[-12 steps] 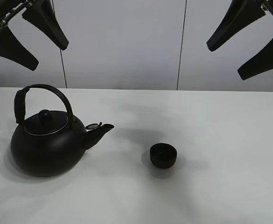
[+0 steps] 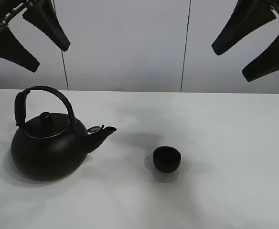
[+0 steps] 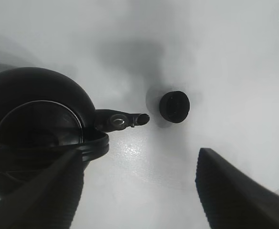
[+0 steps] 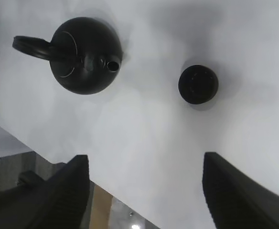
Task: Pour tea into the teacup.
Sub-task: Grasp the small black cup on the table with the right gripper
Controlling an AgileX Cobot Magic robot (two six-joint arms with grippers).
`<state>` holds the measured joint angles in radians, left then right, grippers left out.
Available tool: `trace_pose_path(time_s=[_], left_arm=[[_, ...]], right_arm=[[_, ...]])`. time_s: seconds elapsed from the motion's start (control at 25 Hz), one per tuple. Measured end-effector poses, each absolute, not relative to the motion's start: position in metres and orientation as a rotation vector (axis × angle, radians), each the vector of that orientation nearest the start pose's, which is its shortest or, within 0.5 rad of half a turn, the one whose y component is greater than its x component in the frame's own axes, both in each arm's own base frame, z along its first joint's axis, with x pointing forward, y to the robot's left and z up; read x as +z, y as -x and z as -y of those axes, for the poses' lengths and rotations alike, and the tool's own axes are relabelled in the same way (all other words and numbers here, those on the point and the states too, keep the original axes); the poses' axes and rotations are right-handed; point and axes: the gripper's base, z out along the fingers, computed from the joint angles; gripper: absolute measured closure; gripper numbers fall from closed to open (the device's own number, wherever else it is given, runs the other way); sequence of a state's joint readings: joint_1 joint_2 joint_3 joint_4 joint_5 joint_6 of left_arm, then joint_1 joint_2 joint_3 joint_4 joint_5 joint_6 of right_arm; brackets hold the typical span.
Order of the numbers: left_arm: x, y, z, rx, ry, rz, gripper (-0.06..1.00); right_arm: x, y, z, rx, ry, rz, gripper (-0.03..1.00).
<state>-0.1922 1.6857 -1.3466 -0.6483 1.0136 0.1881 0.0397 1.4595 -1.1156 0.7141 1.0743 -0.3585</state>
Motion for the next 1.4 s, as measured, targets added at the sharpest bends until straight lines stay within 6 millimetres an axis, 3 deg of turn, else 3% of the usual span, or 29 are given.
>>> trace_pose_path(time_s=[0.24, 0.44, 0.68, 0.92, 1.16, 1.4], left_arm=[[0.286, -0.335, 0.113, -0.845, -0.156, -2.721, 0.45], [0.286, -0.335, 0.113, -0.845, -0.156, -2.721, 0.45], [0.286, -0.335, 0.113, -0.845, -0.156, -2.721, 0.45], [0.286, -0.335, 0.113, -0.845, -0.155, -2.720, 0.45], [0.286, -0.335, 0.113, -0.845, -0.156, -2.720, 0.45], [0.286, -0.335, 0.113, -0.845, -0.156, -2.720, 0.45]], right_arm=[[0.296, -0.276, -0.067, 0.854, 0.327, -2.659, 0.49], [0.292, -0.267, -0.098, 0.773, 0.546, -2.672, 0.48], [0.301, -0.259, -0.134, 0.538, 0.753, -2.649, 0.37], [0.319, -0.267, -0.152, 0.397, 0.769, -2.633, 0.35], [0.281, -0.284, -0.178, 0.241, 0.779, -2.766, 0.35], [0.234, -0.303, -0.187, 0.155, 0.736, -2.886, 0.35]])
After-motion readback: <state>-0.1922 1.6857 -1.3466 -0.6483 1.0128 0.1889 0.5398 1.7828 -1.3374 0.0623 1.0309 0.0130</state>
